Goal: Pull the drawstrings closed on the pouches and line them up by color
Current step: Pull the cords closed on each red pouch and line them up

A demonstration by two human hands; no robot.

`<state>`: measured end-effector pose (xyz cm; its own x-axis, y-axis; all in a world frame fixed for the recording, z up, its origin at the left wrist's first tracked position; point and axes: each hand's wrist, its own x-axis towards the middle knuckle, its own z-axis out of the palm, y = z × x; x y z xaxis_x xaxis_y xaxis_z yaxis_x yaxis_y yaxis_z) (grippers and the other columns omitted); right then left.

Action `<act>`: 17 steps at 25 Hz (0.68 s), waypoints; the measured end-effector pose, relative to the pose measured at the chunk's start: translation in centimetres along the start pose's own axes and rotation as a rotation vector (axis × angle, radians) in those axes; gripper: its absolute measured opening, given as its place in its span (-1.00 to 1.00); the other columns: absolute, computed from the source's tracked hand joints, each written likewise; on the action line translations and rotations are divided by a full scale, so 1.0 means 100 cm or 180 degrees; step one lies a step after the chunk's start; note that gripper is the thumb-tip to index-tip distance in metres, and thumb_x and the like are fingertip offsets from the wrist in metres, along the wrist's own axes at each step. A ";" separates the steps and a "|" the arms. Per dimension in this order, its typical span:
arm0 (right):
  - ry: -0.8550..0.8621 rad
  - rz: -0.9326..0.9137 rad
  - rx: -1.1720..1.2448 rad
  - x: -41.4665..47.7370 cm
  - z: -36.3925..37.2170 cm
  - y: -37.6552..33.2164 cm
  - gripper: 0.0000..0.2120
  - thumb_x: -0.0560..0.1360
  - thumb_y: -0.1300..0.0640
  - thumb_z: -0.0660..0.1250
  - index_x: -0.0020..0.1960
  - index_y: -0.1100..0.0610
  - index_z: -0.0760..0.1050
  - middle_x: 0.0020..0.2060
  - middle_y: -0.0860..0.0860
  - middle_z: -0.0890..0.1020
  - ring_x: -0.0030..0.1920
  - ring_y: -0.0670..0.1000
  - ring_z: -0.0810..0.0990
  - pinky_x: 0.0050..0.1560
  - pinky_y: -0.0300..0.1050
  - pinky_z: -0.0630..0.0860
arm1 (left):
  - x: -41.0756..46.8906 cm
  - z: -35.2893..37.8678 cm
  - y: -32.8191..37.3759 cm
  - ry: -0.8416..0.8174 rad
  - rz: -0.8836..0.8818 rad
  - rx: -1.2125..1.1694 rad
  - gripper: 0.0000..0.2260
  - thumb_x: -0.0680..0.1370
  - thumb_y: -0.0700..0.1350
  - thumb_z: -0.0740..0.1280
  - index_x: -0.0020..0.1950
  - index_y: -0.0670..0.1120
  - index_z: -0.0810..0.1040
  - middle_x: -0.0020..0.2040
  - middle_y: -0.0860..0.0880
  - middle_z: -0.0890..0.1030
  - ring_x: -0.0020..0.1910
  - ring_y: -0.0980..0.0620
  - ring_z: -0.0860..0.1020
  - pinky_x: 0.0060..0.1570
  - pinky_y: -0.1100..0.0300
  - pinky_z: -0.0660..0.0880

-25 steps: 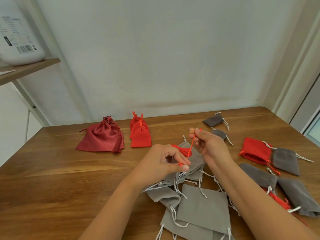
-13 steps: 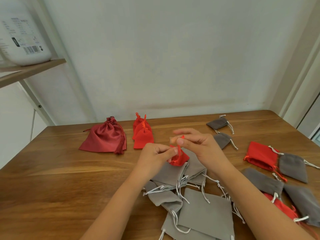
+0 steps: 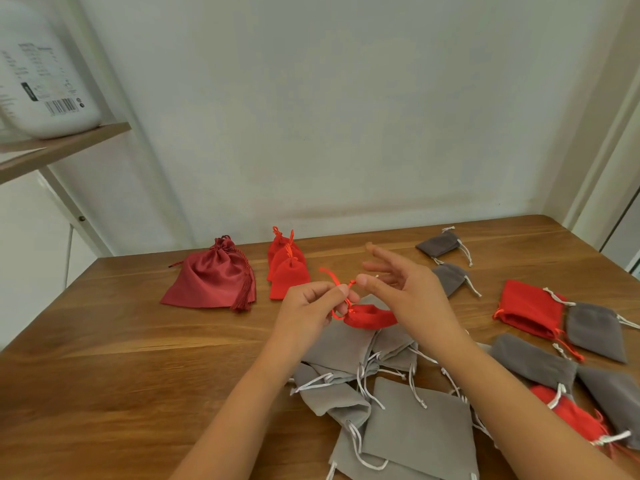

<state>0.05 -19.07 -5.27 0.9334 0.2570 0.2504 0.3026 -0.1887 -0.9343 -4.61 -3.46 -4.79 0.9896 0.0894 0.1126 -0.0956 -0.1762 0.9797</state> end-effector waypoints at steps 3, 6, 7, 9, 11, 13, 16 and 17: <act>0.0159 -0.0111 -0.0221 0.000 0.001 0.000 -0.53 0.43 0.04 0.45 0.31 -0.13 0.44 0.09 -0.19 0.59 0.02 -0.25 0.58 0.06 -0.26 0.53 | 0.000 0.000 -0.001 0.0016 -0.0078 -0.0149 -0.78 0.57 -0.21 0.26 -0.19 -0.16 0.66 -0.43 0.04 0.49 -0.43 0.21 0.39 -0.37 0.33 0.26; 0.0001 -0.0677 -0.0505 -0.003 0.000 -0.004 -0.67 0.46 0.18 0.43 0.16 -0.12 0.56 0.17 -0.19 0.58 0.11 -0.28 0.53 0.07 -0.32 0.50 | -0.001 0.001 0.000 -0.0028 -0.0022 -0.0259 -0.74 0.57 -0.21 0.26 -0.25 -0.09 0.67 -0.41 0.03 0.53 -0.39 0.18 0.40 -0.34 0.33 0.29; -0.0075 -0.0919 -0.0538 -0.004 0.000 -0.005 -0.67 0.46 0.24 0.41 0.14 -0.10 0.58 0.18 -0.19 0.58 0.12 -0.28 0.54 0.08 -0.36 0.48 | 0.000 0.001 -0.001 -0.0033 -0.0014 -0.0256 -0.71 0.57 -0.21 0.26 -0.30 -0.06 0.66 -0.41 0.02 0.55 -0.38 0.17 0.41 -0.32 0.33 0.31; -0.0211 -0.1259 -0.0661 -0.007 0.002 -0.004 -0.67 0.46 0.31 0.38 0.13 -0.03 0.61 0.12 -0.17 0.62 0.11 -0.24 0.57 0.10 -0.37 0.47 | -0.001 0.001 -0.001 -0.0027 -0.0007 -0.0224 -0.67 0.57 -0.22 0.27 -0.37 -0.04 0.63 -0.40 0.03 0.58 -0.37 0.17 0.42 -0.29 0.33 0.33; -0.0132 -0.1606 -0.1070 -0.007 0.006 -0.001 -0.72 0.46 0.26 0.35 0.11 0.01 0.64 0.00 -0.12 0.68 0.03 -0.17 0.61 0.04 -0.30 0.50 | -0.002 0.001 0.000 -0.0029 0.0018 -0.0183 -0.68 0.56 -0.24 0.27 -0.36 -0.07 0.63 -0.40 0.05 0.60 -0.38 0.21 0.44 -0.29 0.35 0.34; 0.0096 -0.1926 -0.1487 -0.005 0.006 0.003 -0.78 0.45 0.21 0.34 0.05 0.06 0.66 -0.12 -0.08 0.70 -0.09 -0.11 0.64 -0.07 -0.24 0.50 | 0.000 0.000 0.000 -0.0082 0.0025 -0.0146 -0.71 0.56 -0.25 0.27 -0.33 -0.11 0.64 -0.40 0.04 0.61 -0.39 0.21 0.46 -0.29 0.36 0.35; 0.0429 -0.2073 -0.1987 -0.001 0.003 0.007 -0.77 0.41 0.24 0.32 0.01 0.10 0.66 -0.24 -0.05 0.66 -0.20 0.00 0.63 -0.24 -0.13 0.53 | 0.000 -0.003 0.002 -0.0281 -0.0013 -0.0138 -0.69 0.57 -0.23 0.27 -0.33 -0.08 0.66 -0.35 -0.02 0.63 -0.36 0.16 0.47 -0.29 0.33 0.35; 0.0521 -0.2067 -0.2197 -0.001 0.003 0.006 -0.73 0.37 0.27 0.32 0.01 0.12 0.66 -0.27 -0.02 0.63 -0.23 0.04 0.61 -0.32 -0.10 0.53 | 0.000 -0.004 0.003 -0.0337 -0.0013 -0.0116 -0.70 0.57 -0.22 0.27 -0.32 -0.07 0.67 -0.33 -0.04 0.63 -0.36 0.14 0.45 -0.30 0.33 0.34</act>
<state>0.12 -18.88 -5.96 0.5432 0.3824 0.7475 0.7681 -0.5858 -0.2586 -4.72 -3.14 -4.42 0.9956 -0.0143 0.0922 -0.0933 -0.1402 0.9857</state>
